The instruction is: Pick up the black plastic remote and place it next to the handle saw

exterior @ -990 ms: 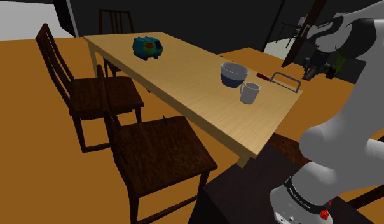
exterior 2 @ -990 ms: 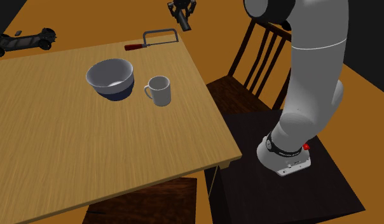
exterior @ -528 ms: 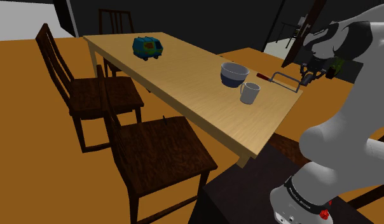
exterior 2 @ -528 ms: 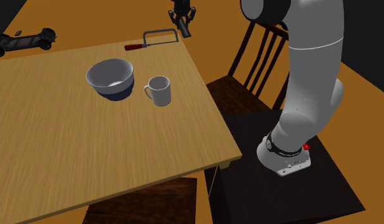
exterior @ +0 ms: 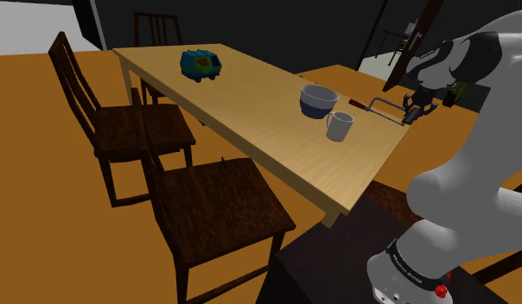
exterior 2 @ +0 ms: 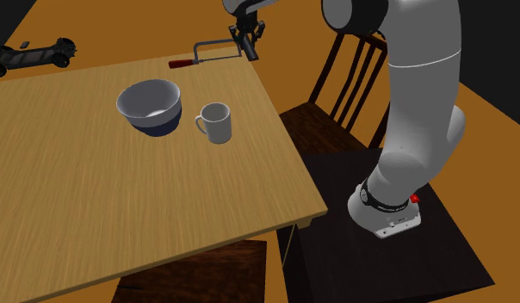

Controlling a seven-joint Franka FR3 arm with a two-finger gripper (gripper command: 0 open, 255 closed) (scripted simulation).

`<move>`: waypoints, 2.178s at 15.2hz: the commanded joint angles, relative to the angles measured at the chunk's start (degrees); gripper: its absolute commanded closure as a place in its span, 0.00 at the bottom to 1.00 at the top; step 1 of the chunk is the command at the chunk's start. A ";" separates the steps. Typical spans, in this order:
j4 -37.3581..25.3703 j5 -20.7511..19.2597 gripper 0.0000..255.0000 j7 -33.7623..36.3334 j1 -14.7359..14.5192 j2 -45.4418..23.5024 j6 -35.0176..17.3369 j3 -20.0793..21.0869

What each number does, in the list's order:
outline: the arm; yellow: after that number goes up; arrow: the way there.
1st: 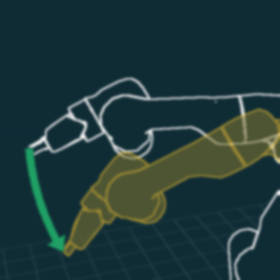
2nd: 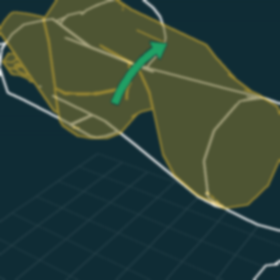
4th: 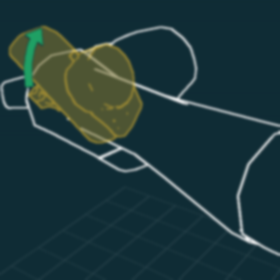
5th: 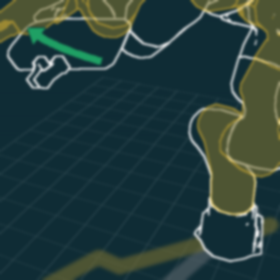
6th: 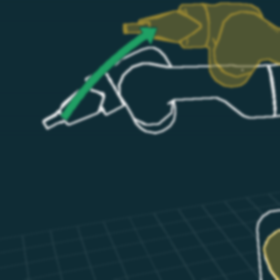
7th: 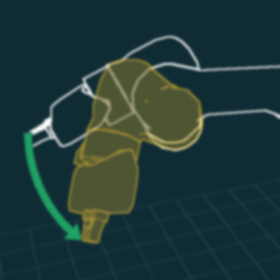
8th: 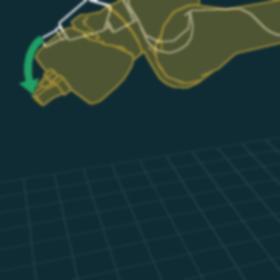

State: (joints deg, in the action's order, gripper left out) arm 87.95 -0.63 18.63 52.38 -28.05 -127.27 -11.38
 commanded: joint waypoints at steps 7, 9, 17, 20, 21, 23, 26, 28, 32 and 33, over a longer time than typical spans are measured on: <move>2.80 0.28 1.00 0.19 0.13 -2.33 -5.13 0.21; 3.36 0.36 1.00 0.23 0.17 -2.99 -6.34 0.27; 4.27 0.55 1.00 0.31 0.28 -4.55 -8.79 0.41; 4.27 0.55 1.00 0.31 0.27 -4.55 -8.79 0.41; 4.27 0.55 1.00 0.31 0.27 -4.55 -8.79 0.41; 4.27 0.55 0.00 0.32 0.26 -4.53 -8.77 0.40; 4.26 0.54 0.00 0.33 0.25 -4.53 -8.76 0.41; 4.54 0.33 0.00 0.44 0.01 -3.15 -7.66 0.27; 4.84 -0.28 0.00 0.79 -0.68 0.51 -4.31 -0.05; 4.85 -0.28 0.00 0.79 -0.68 0.52 -4.31 -0.05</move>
State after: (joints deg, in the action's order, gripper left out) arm 92.83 -0.88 19.43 51.72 -27.73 -131.85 -11.40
